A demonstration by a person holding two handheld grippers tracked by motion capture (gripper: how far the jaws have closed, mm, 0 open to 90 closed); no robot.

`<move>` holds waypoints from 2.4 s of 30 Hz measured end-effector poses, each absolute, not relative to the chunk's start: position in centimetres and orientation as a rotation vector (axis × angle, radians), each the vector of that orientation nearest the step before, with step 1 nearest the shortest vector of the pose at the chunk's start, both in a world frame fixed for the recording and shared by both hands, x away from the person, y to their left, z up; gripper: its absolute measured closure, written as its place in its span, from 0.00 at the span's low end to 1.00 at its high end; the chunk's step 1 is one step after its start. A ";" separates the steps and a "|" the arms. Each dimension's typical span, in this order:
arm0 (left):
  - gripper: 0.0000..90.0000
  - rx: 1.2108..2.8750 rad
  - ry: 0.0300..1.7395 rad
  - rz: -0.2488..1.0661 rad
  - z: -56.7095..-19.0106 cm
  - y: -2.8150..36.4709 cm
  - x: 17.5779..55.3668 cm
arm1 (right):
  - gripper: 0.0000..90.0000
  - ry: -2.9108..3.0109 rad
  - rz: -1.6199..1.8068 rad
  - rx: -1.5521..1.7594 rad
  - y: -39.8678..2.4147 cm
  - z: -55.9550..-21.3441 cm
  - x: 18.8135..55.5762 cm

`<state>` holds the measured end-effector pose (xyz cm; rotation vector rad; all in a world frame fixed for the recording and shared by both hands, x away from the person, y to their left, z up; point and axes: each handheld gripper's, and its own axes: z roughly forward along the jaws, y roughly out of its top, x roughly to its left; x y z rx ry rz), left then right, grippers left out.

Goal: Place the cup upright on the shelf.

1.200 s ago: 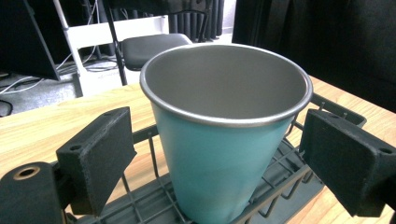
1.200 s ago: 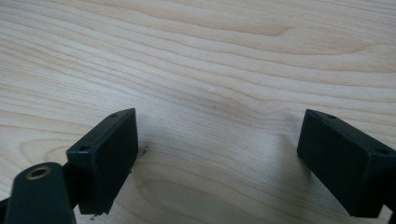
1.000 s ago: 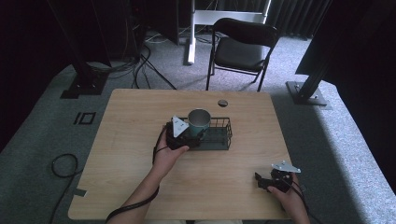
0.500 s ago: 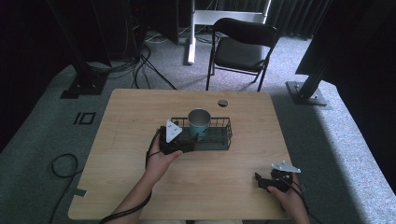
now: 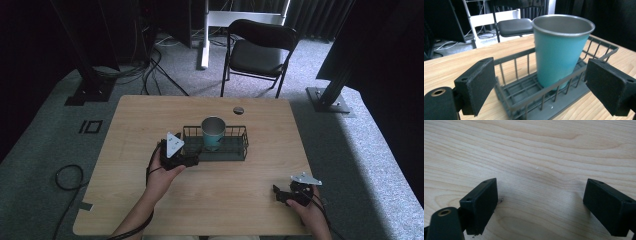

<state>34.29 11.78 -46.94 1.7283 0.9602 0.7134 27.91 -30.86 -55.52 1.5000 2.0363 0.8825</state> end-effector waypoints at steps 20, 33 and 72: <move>0.12 1.741 1.071 0.717 -49.4 17.2 32.9 | 0.13 2.036 0.882 1.500 -30.9 -55.5 27.9; 0.12 1.762 1.141 0.687 -51.7 19.7 31.5 | 0.13 2.036 0.882 1.499 -30.9 -55.5 27.9; 0.12 1.903 1.151 0.598 -54.7 25.1 26.8 | 0.13 2.037 0.881 1.498 -30.9 -55.5 27.9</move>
